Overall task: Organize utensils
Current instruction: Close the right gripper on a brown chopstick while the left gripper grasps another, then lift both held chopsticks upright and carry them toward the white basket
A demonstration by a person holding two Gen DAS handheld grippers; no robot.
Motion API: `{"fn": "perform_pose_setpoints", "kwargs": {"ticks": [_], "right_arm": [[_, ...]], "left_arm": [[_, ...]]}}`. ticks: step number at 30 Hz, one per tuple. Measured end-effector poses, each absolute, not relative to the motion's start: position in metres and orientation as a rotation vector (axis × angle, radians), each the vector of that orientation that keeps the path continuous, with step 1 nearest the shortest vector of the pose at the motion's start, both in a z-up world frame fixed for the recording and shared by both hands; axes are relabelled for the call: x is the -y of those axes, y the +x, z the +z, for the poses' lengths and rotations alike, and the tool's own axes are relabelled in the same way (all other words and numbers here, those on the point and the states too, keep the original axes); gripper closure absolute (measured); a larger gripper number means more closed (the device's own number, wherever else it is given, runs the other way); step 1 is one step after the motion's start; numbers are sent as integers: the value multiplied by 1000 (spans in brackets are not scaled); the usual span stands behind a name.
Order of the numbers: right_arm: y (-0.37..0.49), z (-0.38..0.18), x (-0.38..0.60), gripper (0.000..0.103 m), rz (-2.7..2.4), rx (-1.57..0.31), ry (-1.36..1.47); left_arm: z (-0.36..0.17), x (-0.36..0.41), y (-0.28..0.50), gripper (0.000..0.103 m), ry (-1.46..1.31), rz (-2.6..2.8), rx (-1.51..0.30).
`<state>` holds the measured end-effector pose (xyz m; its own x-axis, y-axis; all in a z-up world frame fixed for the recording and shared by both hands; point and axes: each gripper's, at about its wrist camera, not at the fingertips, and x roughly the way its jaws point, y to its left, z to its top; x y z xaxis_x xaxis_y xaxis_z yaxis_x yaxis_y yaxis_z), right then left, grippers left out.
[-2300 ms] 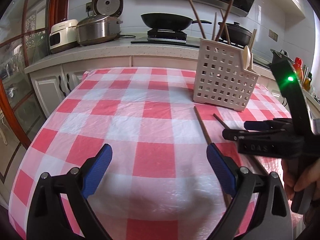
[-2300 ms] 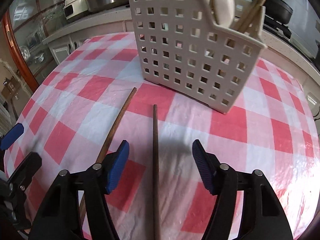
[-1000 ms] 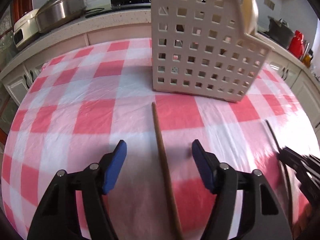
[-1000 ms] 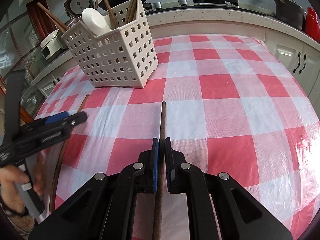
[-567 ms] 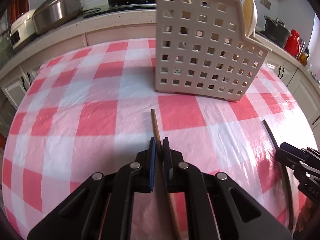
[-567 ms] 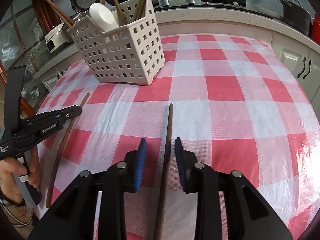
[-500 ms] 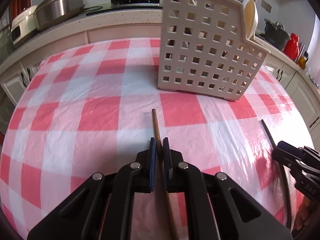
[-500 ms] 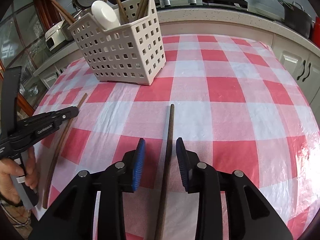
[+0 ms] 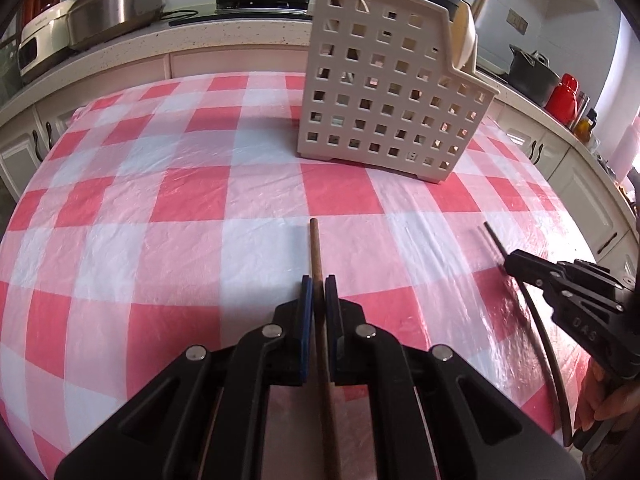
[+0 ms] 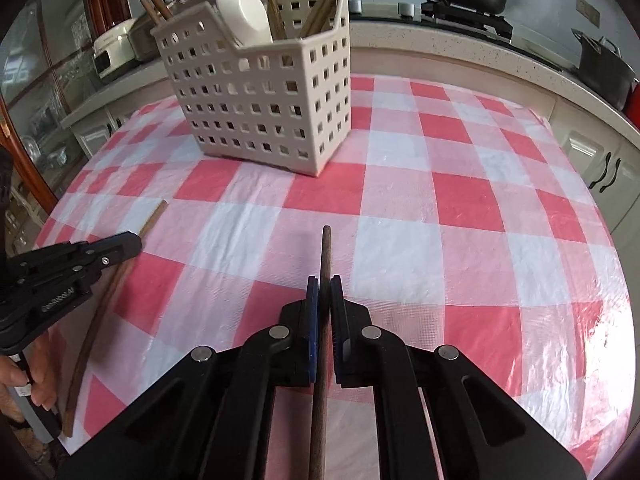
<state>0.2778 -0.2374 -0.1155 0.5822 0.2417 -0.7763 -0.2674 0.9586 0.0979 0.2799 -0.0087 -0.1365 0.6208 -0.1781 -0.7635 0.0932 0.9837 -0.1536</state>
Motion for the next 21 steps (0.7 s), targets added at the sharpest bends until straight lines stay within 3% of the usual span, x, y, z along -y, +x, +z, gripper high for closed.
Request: {"fn": "perform_pose_setpoints", "kwargs": {"ticks": [21], "right_arm": [[245, -40, 232, 96, 364, -670, 88]], "left_arm": [[-71, -23, 240, 97, -166, -114, -714]]}}
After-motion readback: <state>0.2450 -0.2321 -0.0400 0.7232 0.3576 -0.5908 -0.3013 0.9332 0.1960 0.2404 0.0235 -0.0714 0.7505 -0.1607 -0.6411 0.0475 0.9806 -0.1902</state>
